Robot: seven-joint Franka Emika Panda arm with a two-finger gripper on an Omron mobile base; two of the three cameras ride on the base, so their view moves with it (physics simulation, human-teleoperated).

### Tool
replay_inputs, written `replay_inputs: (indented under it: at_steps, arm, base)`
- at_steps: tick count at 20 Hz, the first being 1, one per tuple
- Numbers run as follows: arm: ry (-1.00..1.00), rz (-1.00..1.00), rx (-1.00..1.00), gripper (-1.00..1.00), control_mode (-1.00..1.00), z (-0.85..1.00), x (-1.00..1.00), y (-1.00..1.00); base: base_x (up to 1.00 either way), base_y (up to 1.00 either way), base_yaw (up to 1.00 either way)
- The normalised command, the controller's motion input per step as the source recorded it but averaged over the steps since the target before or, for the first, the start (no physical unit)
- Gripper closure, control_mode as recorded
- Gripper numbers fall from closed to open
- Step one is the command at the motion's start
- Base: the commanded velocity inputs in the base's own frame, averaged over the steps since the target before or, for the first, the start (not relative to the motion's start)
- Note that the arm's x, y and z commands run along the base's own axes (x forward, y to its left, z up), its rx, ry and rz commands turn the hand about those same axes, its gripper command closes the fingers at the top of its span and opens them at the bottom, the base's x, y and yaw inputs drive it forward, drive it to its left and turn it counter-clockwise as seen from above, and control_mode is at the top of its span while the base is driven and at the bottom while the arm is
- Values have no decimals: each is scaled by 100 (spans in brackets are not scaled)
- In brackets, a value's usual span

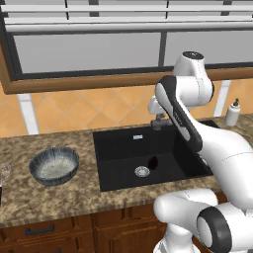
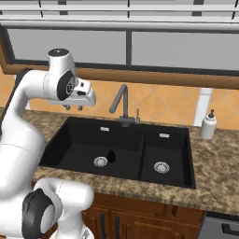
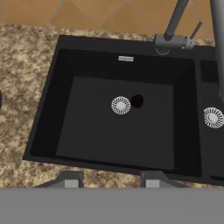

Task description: Pick the avocado from the sink and place it in the bowl. Then pick the bowl and place it in the microwave. Then close the microwave door and press the start button.

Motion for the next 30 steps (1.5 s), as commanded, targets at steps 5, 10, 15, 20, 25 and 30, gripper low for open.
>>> replay_inputs:
  at_steps: [5, 10, 15, 20, 25, 30]
  arm:
    - [-6, 0, 3, -100, -100, -7, -47, -1]
    - [3, -2, 1, -100, -100, -51, -33, -7]
    - [7, -17, 0, -100, -100, -48, 0, 0]
    - [11, -4, 0, -100, -100, -19, 10, -7]
    - [18, 24, -1, -100, -100, -26, 0, -35]
    - [9, 31, -5, -100, -100, -39, 0, -22]
  base:
    - [0, 0, 0]
    - [0, 0, 0]
    - [0, 0, 0]
    - [0, 0, 0]
    - [0, 0, 0]
    - [0, 0, 0]
